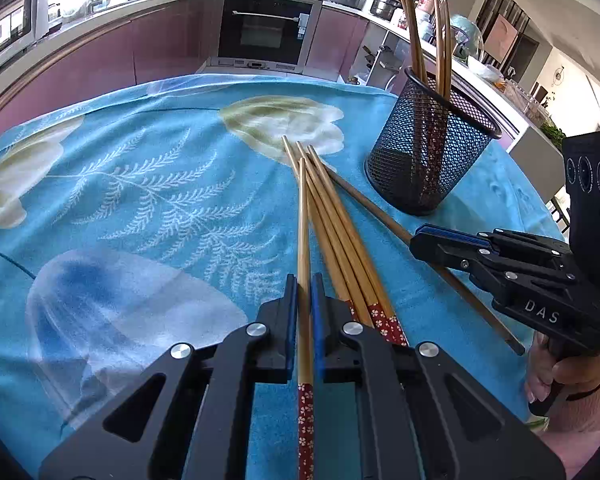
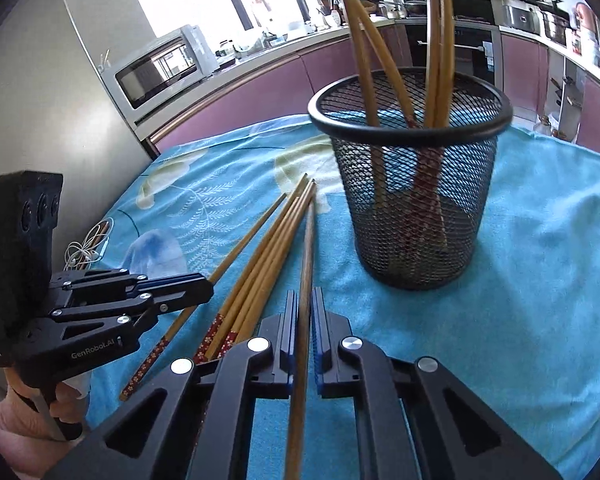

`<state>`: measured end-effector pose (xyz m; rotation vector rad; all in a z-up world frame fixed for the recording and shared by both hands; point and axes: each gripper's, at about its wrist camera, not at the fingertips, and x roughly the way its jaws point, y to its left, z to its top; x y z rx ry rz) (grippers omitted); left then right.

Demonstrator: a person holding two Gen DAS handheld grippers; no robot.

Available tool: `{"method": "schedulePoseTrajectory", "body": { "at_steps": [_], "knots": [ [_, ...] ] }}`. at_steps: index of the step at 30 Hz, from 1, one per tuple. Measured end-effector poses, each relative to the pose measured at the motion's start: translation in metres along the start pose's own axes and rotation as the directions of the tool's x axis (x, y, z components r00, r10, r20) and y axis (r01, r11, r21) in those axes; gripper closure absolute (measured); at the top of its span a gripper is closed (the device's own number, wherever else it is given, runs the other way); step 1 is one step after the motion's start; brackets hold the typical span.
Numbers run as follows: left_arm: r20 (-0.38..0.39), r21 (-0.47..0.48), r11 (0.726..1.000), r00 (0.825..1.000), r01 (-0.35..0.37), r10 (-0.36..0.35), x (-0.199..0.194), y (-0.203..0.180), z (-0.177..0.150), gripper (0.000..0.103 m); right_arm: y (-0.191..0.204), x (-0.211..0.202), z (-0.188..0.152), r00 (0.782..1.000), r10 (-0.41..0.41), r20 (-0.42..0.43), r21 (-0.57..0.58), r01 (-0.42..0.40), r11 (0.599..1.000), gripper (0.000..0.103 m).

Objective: Organize utensils
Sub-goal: 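Lower the right tool onto the pile and grasp one chopstick, then lift the chopstick upright into the mesh cup and open the right tool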

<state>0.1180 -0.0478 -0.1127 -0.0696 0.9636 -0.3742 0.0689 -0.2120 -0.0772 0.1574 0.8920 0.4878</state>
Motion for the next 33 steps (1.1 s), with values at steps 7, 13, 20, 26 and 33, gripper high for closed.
{"method": "schedulePoseTrajectory", "body": {
  "at_steps": [7, 13, 20, 26, 33],
  "knots": [
    [-0.004, -0.012, 1.000, 1.000, 0.007, -0.007, -0.001, 0.004, -0.005, 0.095, -0.005, -0.015, -0.003, 0.999, 0.008, 0.048, 0.014, -0.009, 1.000, 0.097],
    [0.001, -0.013, 1.000, 1.000, 0.010, -0.010, -0.004, 0.005, -0.005, 0.095, -0.007, -0.030, -0.003, 0.995, 0.025, 0.094, 0.025, -0.027, 0.999, 0.097],
    [-0.002, -0.010, 1.000, 1.000, 0.012, -0.012, -0.004, 0.005, -0.005, 0.095, 0.000, -0.021, -0.005, 0.997, 0.054, 0.063, -0.002, -0.054, 0.999, 0.097],
    [-0.019, 0.009, 1.000, 1.000, 0.008, -0.007, 0.000, 0.004, -0.004, 0.095, 0.001, 0.001, -0.004, 0.999, 0.033, -0.018, -0.012, -0.033, 0.999, 0.093],
    [-0.034, 0.055, 0.998, 0.999, 0.000, 0.002, 0.009, 0.000, 0.005, 0.091, 0.011, 0.020, 0.005, 0.997, -0.004, -0.071, -0.080, -0.002, 0.997, 0.086]
  ]
}}
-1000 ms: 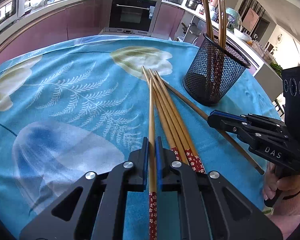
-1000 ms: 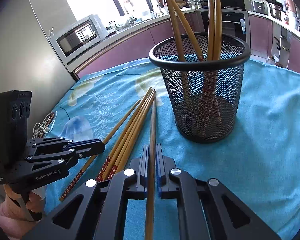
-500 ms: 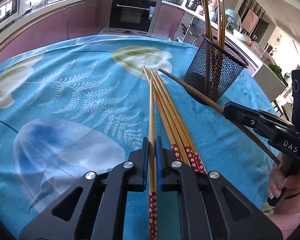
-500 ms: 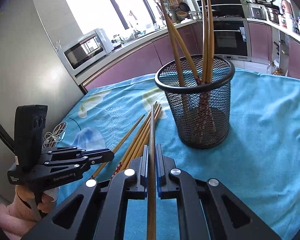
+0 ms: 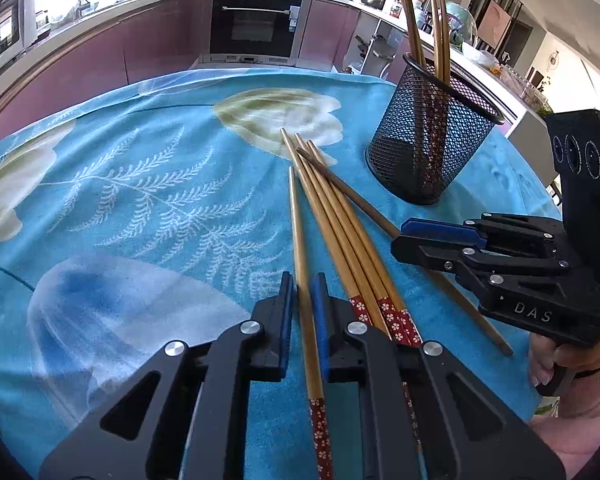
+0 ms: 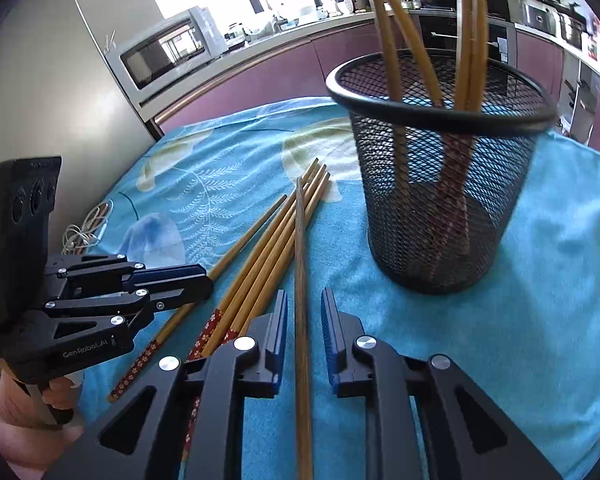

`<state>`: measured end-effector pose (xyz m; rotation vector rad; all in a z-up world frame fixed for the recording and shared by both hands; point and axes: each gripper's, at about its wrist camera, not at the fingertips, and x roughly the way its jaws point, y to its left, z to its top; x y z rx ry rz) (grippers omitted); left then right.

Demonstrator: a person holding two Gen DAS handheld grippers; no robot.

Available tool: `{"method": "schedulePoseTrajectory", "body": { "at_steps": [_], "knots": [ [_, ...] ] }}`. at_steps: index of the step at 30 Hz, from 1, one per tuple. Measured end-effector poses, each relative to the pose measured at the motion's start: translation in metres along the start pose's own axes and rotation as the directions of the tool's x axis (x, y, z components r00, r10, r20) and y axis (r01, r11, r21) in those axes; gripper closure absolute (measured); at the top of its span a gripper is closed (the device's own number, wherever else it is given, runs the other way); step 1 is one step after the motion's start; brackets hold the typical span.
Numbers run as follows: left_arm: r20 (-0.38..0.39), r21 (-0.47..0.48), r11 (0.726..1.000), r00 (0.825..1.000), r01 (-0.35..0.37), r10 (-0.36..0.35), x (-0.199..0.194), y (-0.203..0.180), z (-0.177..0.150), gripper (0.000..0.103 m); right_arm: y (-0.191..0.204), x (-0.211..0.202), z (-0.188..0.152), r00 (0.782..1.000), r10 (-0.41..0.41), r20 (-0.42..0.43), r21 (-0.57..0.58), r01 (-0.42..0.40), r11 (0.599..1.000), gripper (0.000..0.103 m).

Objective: Organize utensils
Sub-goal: 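Lift the chopstick upright into the mesh cup and open the right tool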

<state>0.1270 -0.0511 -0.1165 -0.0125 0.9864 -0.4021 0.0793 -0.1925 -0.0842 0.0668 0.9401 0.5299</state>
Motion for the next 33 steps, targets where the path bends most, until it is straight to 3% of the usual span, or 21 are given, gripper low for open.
{"method": "schedulePoseTrajectory", "body": {
  "at_steps": [3, 5, 9, 19, 33],
  "knots": [
    [-0.006, 0.023, 1.000, 1.000, -0.009, 0.010, 0.004, -0.003, 0.005, 0.090, 0.004, 0.003, 0.004, 1.000, -0.021, -0.006, -0.024, 0.021, 0.999, 0.087],
    [-0.008, 0.027, 0.999, 1.000, -0.018, 0.018, 0.006, -0.005, 0.008, 0.090, 0.004, 0.003, 0.004, 1.000, -0.025, -0.008, -0.025, 0.025, 0.999, 0.097],
    [-0.002, 0.017, 0.999, 1.000, -0.031, 0.031, 0.006, -0.006, 0.009, 0.095, 0.002, -0.003, 0.002, 1.000, -0.011, 0.012, -0.016, 0.011, 1.000, 0.097],
    [0.089, 0.002, 0.999, 0.995, 0.037, -0.037, -0.036, -0.006, 0.013, 0.095, 0.004, -0.049, 0.003, 0.990, 0.050, 0.133, -0.026, -0.047, 0.999, 0.097],
    [0.235, 0.038, 0.981, 0.953, 0.188, -0.192, -0.112, -0.019, 0.024, 0.095, -0.006, -0.109, 0.011, 0.952, 0.082, 0.294, -0.030, -0.077, 0.997, 0.097]
  ]
}}
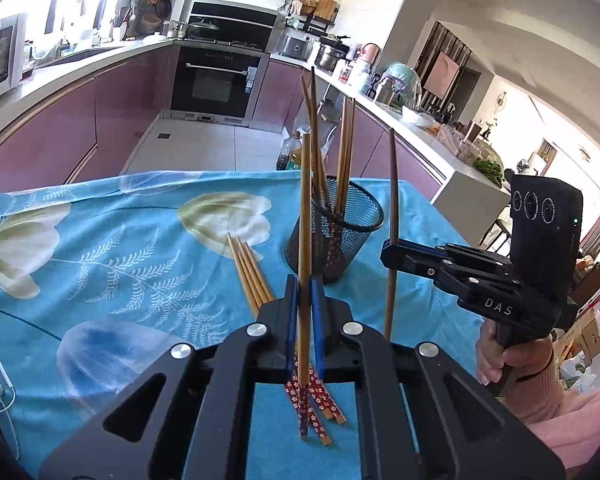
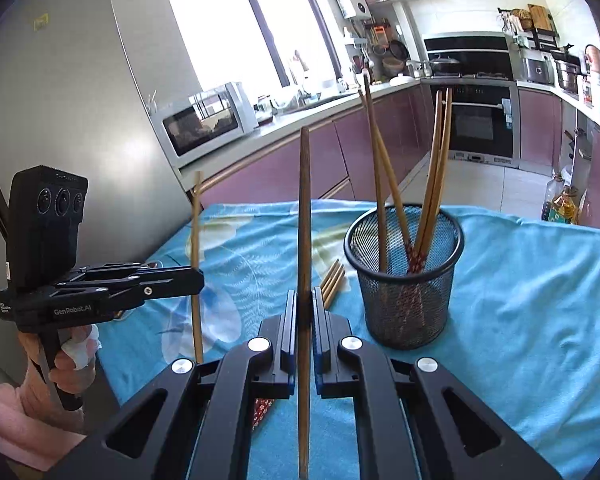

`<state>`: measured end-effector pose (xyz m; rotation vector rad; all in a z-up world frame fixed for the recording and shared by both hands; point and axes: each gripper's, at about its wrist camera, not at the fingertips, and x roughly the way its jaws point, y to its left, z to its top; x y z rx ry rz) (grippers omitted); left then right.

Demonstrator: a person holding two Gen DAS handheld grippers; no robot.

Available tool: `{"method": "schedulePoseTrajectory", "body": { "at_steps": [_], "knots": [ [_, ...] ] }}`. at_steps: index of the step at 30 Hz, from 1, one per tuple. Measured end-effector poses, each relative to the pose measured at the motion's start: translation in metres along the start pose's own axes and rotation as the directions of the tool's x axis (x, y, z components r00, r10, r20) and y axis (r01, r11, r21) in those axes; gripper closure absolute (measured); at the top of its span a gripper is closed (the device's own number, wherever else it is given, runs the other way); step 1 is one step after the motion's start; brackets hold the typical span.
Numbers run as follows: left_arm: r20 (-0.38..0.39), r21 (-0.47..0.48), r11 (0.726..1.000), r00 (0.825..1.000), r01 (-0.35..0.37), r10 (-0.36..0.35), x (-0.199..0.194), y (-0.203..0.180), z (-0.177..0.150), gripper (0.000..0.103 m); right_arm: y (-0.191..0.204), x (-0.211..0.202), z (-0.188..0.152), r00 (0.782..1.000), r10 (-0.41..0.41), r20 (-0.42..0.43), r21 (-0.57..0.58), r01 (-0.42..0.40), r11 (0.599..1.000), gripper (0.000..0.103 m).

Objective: Organize utensils
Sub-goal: 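Lift the chopstick upright into the mesh cup and open the right tool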

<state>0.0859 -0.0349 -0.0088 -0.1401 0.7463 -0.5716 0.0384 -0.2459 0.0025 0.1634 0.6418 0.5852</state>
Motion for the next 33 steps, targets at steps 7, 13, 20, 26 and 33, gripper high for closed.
{"method": "schedulePoseTrajectory", "body": {
  "at_steps": [7, 13, 20, 26, 33],
  "knots": [
    [0.087, 0.012, 0.999, 0.995, 0.044, -0.044, -0.025, -0.014, 0.019, 0.095, -0.007, -0.022, 0.020, 0.997, 0.002, 0.080, -0.008, -0.002, 1.000, 0.097],
    [0.147, 0.022, 0.998, 0.987, 0.064, -0.067, -0.028, -0.028, 0.043, 0.096, -0.008, -0.034, 0.040, 0.992, -0.009, 0.128, -0.026, 0.013, 1.000, 0.097],
    [0.180, 0.038, 0.996, 0.980, 0.081, -0.087, -0.022, -0.040, 0.074, 0.096, -0.013, -0.046, 0.063, 0.983, -0.030, 0.182, -0.043, 0.038, 0.998, 0.097],
    [0.210, 0.063, 0.995, 0.974, 0.072, -0.084, -0.020, -0.051, 0.098, 0.096, -0.018, -0.052, 0.080, 0.973, -0.052, 0.224, -0.047, 0.064, 0.997, 0.097],
    [0.228, 0.065, 0.995, 0.970, 0.074, -0.087, -0.013, -0.059, 0.116, 0.096, -0.024, -0.052, 0.093, 0.965, -0.064, 0.252, -0.043, 0.078, 0.996, 0.097]
  ]
}}
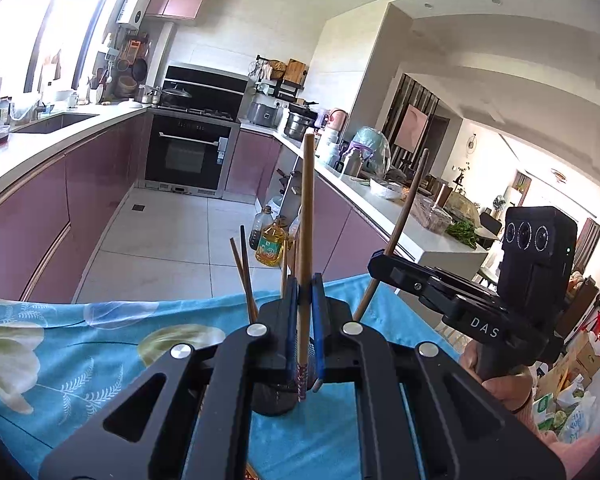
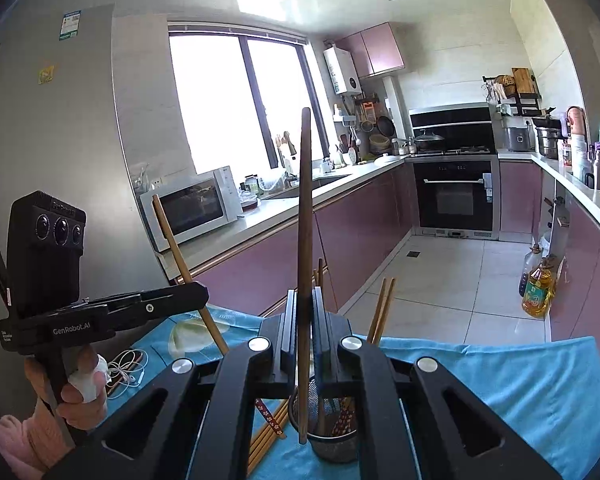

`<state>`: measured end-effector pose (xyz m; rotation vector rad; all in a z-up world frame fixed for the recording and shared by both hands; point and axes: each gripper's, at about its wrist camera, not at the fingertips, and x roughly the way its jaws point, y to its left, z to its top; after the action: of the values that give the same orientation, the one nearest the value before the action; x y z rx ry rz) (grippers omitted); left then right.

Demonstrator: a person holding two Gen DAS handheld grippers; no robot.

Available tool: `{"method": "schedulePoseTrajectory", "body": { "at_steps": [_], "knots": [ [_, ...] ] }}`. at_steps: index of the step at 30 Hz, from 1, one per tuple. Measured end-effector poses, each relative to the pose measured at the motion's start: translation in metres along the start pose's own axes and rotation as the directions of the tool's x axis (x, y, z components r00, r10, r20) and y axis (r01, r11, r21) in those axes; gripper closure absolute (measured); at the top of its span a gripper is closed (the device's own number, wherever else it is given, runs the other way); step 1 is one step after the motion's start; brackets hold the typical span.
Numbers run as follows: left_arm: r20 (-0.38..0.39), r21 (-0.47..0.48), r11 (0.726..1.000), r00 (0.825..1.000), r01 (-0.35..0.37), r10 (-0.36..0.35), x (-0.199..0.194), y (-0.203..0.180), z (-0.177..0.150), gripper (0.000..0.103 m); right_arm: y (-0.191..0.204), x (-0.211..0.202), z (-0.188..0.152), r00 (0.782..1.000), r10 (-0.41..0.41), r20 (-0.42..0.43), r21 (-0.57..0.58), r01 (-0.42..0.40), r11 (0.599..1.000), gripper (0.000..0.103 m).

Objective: Organize utensils
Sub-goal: 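Lift the chopstick upright into the mesh cup and open the right tool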

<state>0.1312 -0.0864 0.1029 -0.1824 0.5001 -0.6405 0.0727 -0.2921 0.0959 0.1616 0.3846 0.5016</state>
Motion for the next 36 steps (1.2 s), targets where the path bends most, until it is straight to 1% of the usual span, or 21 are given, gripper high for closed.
{"method": "schedulePoseTrajectory", "body": {
  "at_steps": [3, 7, 15, 18, 22, 25, 29, 36],
  "knots": [
    [0.006, 0.002, 1.000, 1.000, 0.000, 0.000, 0.004, -0.002, 0.003, 0.095, -0.003, 0.004, 0.003, 1.000, -0.012, 0.003, 0.000, 0.012, 1.000, 0.097],
    [-0.001, 0.013, 1.000, 1.000, -0.023, 0.023, 0.014, -0.003, 0.004, 0.095, -0.009, 0.016, 0.000, 0.999, -0.030, -0.017, 0.005, 0.030, 1.000, 0.097],
    [-0.097, 0.030, 0.998, 0.994, -0.053, 0.056, 0.047, 0.003, -0.005, 0.096, -0.017, 0.041, -0.015, 0.993, -0.048, -0.108, 0.008, 0.049, 0.999, 0.097],
    [-0.147, 0.047, 0.997, 0.987, -0.058, 0.064, 0.060, 0.007, -0.014, 0.095, -0.019, 0.050, -0.023, 0.985, -0.053, -0.164, 0.006, 0.055, 0.998, 0.097],
    [-0.216, 0.067, 0.996, 0.973, -0.061, 0.075, 0.081, 0.013, -0.025, 0.096, -0.021, 0.063, -0.035, 0.967, -0.060, -0.248, 0.005, 0.063, 0.998, 0.097],
    [-0.261, 0.072, 0.995, 0.962, -0.070, 0.086, 0.097, 0.019, -0.031, 0.095, -0.025, 0.072, -0.041, 0.954, -0.064, -0.292, 0.011, 0.070, 0.997, 0.097],
    [-0.282, 0.082, 0.992, 0.952, -0.097, 0.116, 0.113, 0.024, -0.035, 0.095, -0.030, 0.079, -0.044, 0.948, -0.065, -0.312, 0.030, 0.078, 0.997, 0.097],
    [-0.292, 0.083, 0.990, 0.947, -0.116, 0.136, 0.127, 0.029, -0.037, 0.094, -0.039, 0.082, -0.045, 0.947, -0.076, -0.311, 0.066, 0.101, 0.993, 0.095]
  ]
}}
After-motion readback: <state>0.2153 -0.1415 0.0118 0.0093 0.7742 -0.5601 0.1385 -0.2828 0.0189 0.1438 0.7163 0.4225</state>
